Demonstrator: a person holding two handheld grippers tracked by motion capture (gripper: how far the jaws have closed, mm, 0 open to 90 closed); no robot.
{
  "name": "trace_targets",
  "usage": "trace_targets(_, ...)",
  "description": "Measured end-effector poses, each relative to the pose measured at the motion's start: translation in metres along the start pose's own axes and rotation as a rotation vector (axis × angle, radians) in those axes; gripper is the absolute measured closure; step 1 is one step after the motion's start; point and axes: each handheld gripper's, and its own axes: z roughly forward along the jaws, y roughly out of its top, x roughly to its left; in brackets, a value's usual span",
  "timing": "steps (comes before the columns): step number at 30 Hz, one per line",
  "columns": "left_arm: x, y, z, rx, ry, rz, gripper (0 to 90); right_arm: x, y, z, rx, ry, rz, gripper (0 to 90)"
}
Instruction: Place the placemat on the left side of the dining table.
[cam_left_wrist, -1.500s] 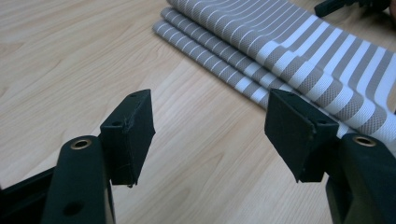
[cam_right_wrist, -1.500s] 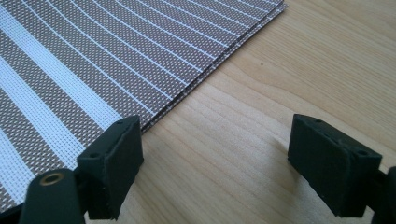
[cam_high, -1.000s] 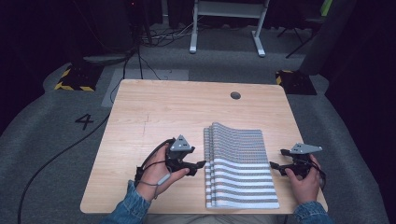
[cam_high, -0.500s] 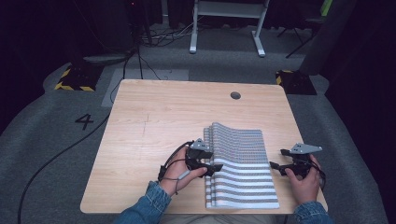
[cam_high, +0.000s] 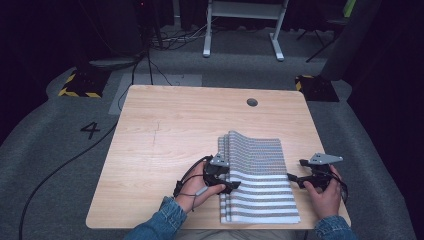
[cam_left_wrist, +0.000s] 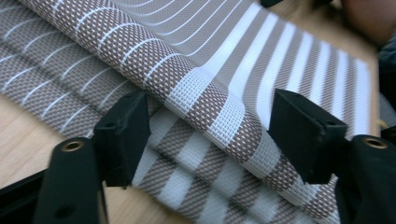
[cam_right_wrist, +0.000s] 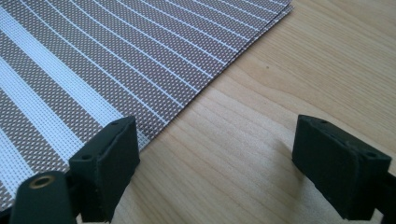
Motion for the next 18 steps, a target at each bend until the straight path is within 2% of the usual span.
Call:
trace_targets(2,-0.002,0.0,0.003,-0.001,-0.019,-0.003,32.9,0.0,0.0,0.0,0.001,0.0,0.0,15.0)
trace_targets(4,-0.003,-0.001,0.009,0.021,-0.022,-0.01,32.3,0.0,0.0,0.0,0.0,0.0,0.0,14.9)
trace_targets(5,-0.001,-0.001,0.013,0.035,-0.019,0.0,32.3,0.0,0.0,0.0,0.0,0.0,0.0,14.9)
trace_targets(7,-0.001,-0.002,0.021,0.038,-0.029,-0.016,33.5,0.0,0.0,0.0,0.0,0.0,0.0,14.9)
trace_targets(9,-0.003,-0.001,0.026,0.054,-0.01,-0.013,38.6,0.0,0.0,0.0,0.0,0.0,0.0,15.0)
trace_targets(11,-0.005,0.001,0.028,0.059,0.009,-0.02,48.7,0.0,0.0,0.0,0.001,0.0,0.0,14.9)
trace_targets(13,-0.006,0.003,0.03,0.068,0.044,0.031,66.7,0.0,0.0,0.0,0.0,0.0,0.0,15.0)
trace_targets(14,-0.009,0.003,0.03,0.066,0.047,0.024,74.3,0.0,0.0,0.0,0.0,0.0,0.0,15.0)
trace_targets(15,-0.012,0.004,0.03,0.071,0.051,0.038,80.9,0.0,0.0,0.0,0.0,0.0,0.0,14.9)
trace_targets(16,-0.015,0.004,0.03,0.069,0.055,0.065,85.3,0.0,0.0,0.0,0.0,0.0,0.0,15.0)
trace_targets(18,-0.02,0.006,0.028,0.049,0.064,0.097,87.9,0.0,0.0,0.0,0.0,0.0,0.0,14.9)
